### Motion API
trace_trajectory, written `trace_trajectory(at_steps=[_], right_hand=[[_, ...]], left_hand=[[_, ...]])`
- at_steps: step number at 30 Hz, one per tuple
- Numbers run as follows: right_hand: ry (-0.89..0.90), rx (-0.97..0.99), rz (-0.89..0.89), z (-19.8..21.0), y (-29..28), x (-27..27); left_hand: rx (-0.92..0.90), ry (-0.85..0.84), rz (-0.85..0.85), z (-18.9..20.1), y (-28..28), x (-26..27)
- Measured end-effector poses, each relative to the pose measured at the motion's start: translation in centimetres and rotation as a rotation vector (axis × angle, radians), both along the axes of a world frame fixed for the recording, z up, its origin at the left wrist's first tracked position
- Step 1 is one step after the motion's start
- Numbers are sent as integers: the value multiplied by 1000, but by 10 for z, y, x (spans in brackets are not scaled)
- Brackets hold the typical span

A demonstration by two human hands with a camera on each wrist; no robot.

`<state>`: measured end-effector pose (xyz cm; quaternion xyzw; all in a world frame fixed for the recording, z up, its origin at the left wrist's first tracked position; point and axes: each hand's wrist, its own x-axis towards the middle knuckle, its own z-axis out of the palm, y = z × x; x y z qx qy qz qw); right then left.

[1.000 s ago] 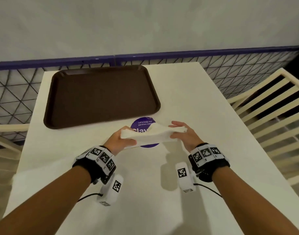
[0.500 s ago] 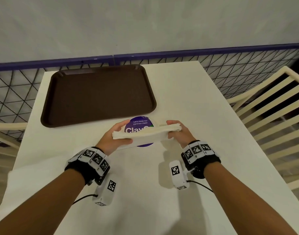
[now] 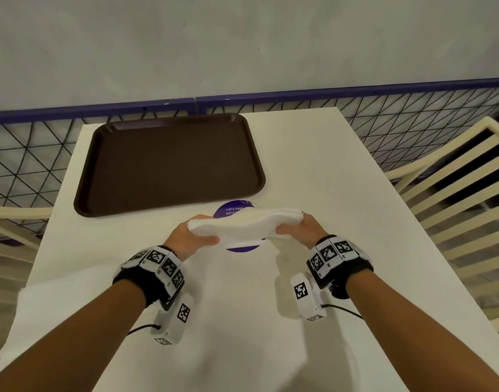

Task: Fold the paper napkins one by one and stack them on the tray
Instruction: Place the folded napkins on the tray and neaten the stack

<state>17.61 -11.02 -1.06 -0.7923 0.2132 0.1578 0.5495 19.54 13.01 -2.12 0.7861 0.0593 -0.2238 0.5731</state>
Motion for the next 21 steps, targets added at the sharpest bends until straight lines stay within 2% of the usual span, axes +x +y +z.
trace_trajectory(at_steps=[2,5,6,7,10,15,18,21], right_hand=[[12,-33,39,0,0,2],[62,-44,45,6,-1,8],[77,-31,40,9,-1,10],[83,-7,34,12,-2,12],[118,130,10,20,-2,19],[127,510,-26,36,30,33],[100,606,-59,44,65,47],[67,701,-93,43,105,64]], left_hand=[[69,53,-25,-3,-1,4],[293,68,5,7,-3,11],[293,54,13,11,-3,14],[240,33,9,17,-3,18],[-73,103,85,35,2,29],[-404,117,433,51,17,50],[-602,157,611,55,25,65],[-593,254,578,58,30,75]])
